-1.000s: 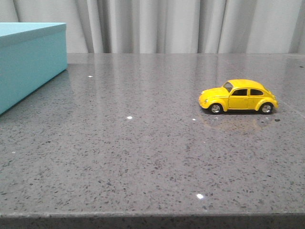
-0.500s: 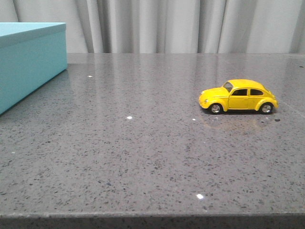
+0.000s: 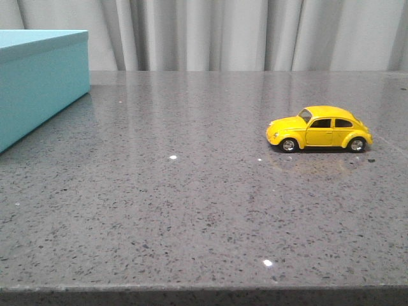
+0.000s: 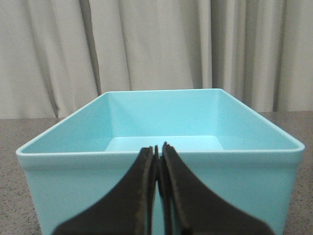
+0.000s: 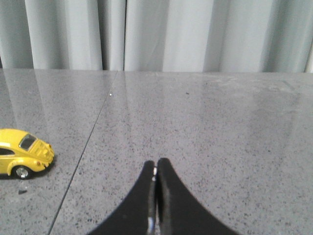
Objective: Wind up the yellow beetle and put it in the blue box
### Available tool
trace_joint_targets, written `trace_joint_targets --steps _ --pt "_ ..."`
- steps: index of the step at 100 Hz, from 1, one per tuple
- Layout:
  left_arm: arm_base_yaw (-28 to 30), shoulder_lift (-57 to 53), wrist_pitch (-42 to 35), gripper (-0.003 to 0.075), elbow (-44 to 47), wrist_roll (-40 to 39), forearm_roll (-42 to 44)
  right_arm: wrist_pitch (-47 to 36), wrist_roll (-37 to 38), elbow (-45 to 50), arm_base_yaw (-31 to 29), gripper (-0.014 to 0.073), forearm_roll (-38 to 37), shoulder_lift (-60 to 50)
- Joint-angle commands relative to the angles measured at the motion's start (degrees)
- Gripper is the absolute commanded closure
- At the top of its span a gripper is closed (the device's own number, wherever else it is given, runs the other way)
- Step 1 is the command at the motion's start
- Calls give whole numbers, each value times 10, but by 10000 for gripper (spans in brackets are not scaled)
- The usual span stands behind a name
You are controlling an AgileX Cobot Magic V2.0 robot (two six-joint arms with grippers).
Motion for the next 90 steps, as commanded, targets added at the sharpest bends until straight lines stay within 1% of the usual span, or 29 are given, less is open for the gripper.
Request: trace_joint_targets --steps 1,6,22,27,33,42,50,60,64,69,79,90 --pt "-4 -18 -49 739 5 -7 -30 -57 -3 -13 -3 662 1 -13" --pt "-4 -18 -49 739 5 -7 -42 -55 -3 -15 -3 662 1 -13" --pt "-4 -18 -70 731 5 -7 -42 -46 -3 -33 -3 660 1 -13" --pt "-4 -18 -78 708 5 -7 -42 -47 -3 -37 -3 654 1 -13" --pt "-4 -18 -78 659 -1 -7 -42 -42 -3 -43 -3 629 1 -13" --pt "-4 -18 -78 559 -7 -7 -42 -37 -3 -46 -3 546 1 -13" --pt "-4 -18 -74 452 -17 -7 -42 -29 -3 -50 -3 435 1 -13" --pt "-4 -18 -63 372 -33 -7 -42 -25 -3 -58 -3 302 1 -13" --pt "-4 -17 -48 365 -45 -7 -42 -25 -3 -64 -3 263 1 -13" --pt "-4 -11 -24 365 -61 -7 -42 -13 -3 -75 -3 240 1 -11" --pt "-4 10 33 365 -98 -6 -42 31 -3 -109 -3 242 1 3" --pt "-4 44 61 365 -139 -6 -39 92 -3 -160 -3 244 1 31"
